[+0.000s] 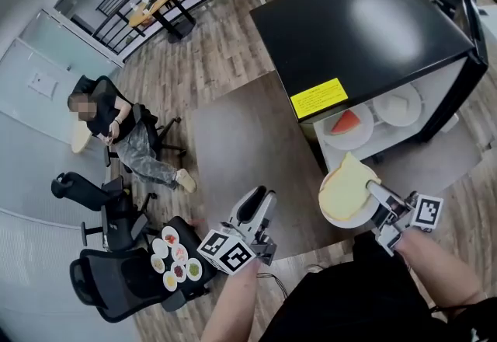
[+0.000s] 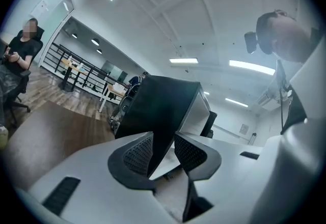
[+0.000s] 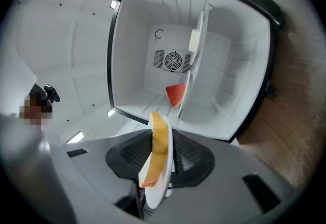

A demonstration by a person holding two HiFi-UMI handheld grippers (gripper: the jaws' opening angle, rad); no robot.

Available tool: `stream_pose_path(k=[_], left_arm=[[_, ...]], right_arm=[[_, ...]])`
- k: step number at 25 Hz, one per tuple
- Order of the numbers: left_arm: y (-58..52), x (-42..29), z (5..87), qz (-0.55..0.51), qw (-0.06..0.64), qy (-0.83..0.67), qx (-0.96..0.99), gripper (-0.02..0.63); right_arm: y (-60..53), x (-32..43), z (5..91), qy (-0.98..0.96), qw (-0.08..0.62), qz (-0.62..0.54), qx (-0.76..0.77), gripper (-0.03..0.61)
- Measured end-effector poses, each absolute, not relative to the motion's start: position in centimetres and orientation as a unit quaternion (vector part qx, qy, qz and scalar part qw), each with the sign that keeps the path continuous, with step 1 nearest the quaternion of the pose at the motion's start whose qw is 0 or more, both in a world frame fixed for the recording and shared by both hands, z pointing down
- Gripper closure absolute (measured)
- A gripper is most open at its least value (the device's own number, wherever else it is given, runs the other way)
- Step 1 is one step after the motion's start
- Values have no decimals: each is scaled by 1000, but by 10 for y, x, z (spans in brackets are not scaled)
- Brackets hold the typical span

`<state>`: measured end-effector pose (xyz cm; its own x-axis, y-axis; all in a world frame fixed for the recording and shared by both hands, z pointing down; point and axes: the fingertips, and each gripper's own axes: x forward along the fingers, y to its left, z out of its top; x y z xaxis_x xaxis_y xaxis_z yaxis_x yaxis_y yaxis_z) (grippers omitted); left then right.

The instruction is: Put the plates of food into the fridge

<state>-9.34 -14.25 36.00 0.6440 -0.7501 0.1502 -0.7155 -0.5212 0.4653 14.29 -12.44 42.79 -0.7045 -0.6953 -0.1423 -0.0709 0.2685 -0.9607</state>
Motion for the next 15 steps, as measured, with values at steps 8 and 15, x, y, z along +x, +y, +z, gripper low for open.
stream_pose_path(k=[8,15], left_arm=[[-168,-90,368,-19,217,-456,863,474],[-186,-89,373,-12,203,-486,850,474]], right_arm=[[-125,175,456,726,282,-562,-281,465],[-134,202,489,713,257,-575,-308,465]])
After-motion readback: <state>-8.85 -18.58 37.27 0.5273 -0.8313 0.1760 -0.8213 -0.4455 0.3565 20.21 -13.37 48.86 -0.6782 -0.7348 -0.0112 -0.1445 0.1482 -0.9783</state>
